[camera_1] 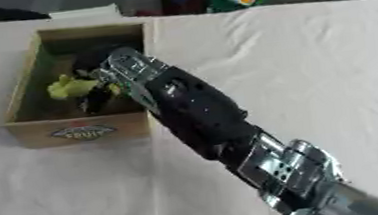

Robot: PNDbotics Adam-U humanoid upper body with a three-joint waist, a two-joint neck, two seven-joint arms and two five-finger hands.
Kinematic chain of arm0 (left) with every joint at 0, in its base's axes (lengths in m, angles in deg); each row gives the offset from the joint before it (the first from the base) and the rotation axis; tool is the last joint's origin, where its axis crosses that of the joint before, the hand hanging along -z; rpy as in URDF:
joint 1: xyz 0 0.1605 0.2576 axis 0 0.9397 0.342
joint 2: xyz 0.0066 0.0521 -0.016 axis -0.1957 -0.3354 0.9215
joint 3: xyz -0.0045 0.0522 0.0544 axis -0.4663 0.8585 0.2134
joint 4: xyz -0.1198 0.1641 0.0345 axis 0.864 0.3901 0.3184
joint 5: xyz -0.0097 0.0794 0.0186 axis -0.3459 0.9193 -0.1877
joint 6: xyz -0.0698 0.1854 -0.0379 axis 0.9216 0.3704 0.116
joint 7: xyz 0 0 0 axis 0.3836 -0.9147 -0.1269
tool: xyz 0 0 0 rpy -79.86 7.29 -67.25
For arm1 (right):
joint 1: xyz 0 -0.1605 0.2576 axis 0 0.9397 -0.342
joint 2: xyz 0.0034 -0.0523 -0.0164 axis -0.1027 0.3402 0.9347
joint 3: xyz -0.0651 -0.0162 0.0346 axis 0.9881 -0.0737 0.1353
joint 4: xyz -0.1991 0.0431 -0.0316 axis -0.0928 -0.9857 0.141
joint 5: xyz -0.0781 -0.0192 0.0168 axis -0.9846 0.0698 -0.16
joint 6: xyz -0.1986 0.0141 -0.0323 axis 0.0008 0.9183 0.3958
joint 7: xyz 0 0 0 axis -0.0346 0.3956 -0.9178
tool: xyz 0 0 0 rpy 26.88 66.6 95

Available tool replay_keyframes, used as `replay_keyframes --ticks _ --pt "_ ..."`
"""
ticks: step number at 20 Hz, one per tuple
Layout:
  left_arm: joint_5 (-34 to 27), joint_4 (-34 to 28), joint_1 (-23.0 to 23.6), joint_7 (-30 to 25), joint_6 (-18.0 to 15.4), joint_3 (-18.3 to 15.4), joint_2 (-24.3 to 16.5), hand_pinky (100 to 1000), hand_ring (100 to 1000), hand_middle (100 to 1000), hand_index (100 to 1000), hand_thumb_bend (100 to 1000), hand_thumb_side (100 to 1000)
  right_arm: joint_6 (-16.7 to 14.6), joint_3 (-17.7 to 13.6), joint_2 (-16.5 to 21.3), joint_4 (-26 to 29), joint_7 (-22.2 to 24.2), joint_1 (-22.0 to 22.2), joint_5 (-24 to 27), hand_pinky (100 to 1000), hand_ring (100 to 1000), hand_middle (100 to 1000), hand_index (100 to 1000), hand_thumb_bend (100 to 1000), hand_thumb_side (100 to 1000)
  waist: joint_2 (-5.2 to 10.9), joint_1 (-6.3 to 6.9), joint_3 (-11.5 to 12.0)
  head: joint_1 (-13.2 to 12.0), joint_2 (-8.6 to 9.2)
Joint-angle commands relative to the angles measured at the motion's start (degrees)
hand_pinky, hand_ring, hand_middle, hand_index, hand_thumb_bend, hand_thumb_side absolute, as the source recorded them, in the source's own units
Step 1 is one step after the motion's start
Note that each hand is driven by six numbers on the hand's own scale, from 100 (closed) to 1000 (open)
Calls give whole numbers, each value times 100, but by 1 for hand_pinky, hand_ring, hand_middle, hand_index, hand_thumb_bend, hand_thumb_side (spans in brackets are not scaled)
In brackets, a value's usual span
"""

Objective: Pick up objects on the table and place them in the box.

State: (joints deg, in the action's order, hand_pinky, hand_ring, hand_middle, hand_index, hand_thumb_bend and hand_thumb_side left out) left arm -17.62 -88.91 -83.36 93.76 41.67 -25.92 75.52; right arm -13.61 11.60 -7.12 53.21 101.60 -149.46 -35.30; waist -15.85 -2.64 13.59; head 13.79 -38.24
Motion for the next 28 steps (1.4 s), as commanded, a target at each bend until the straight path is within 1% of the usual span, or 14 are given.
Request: replay_keyframes --ticks 1,2,3,8,10,13,15,17,18,19,22,25,27,28 --pt "7 -125 -38 -10 20 -1 -129 514 584 560 768 100 625 19 -126 13 128 90 -192 -77 821 804 757 926 224 672 97 36 12 6 -28" --pt "13 -125 -37 -7 28 -1 -126 514 584 560 768 100 627 68 -163 27 196 91 -216 -68 828 810 769 940 320 697 98 37 11 3 -25" --pt "19 -125 -36 -5 35 -1 -125 514 584 560 768 100 625 124 -204 43 277 86 -237 -43 832 813 777 948 365 712 101 38 11 0 -21" --pt "37 -125 -26 16 42 -10 -126 515 584 560 768 100 626 419 -436 240 840 89 -381 277 840 808 793 973 536 780 115 39 -2 -36 -1" --pt "42 -125 -27 24 48 -13 -130 515 584 560 768 100 626 517 -521 363 1076 124 -443 455 841 801 791 972 504 831 124 36 -9 -50 -5" --pt "50 -125 -23 31 54 -19 -133 515 583 559 767 100 626 630 -627 592 1532 126 -507 753 842 794 789 971 539 819 129 34 -29 -74 -2" --pt "61 -125 -21 36 58 -26 -128 515 583 559 767 100 626 712 -720 753 1941 109 -502 1003 843 783 781 960 489 844 127 35 -44 -92 1" --pt "72 -125 -18 42 56 -32 -123 515 583 559 767 100 627 837 -834 934 2400 34 -464 1259 841 771 769 942 362 914 125 39 -56 -117 10" --pt "78 -125 -15 46 54 -36 -120 515 582 558 767 100 626 921 -888 1028 2625 -22 -437 1378 838 761 760 930 207 946 123 43 -65 -132 14" --pt "84 -125 -12 51 53 -41 -115 515 582 558 767 100 626 1027 -958 1142 2883 -124 -399 1494 836 754 751 920 100 953 120 47 -78 -150 18" --pt "102 -125 -10 72 45 -57 -108 515 582 558 767 100 624 1437 -1123 1510 3650 -530 -204 1907 839 730 732 916 100 885 109 59 -115 -198 24" --pt "118 -125 -10 95 34 -68 -107 515 582 558 767 100 625 1945 -1252 1872 4210 -1121 33 2503 840 723 729 921 100 914 101 68 -151 -238 24" --pt "124 -125 -11 101 31 -66 -108 515 582 558 767 100 625 2144 -1232 1977 4370 -1345 102 2771 840 723 729 921 100 914 100 67 -153 -241 24" --pt "127 -125 -11 104 30 -66 -108 514 582 559 767 100 627 2203 -1225 2008 4411 -1412 121 2850 847 726 744 914 100 1000 99 68 -157 -248 25"
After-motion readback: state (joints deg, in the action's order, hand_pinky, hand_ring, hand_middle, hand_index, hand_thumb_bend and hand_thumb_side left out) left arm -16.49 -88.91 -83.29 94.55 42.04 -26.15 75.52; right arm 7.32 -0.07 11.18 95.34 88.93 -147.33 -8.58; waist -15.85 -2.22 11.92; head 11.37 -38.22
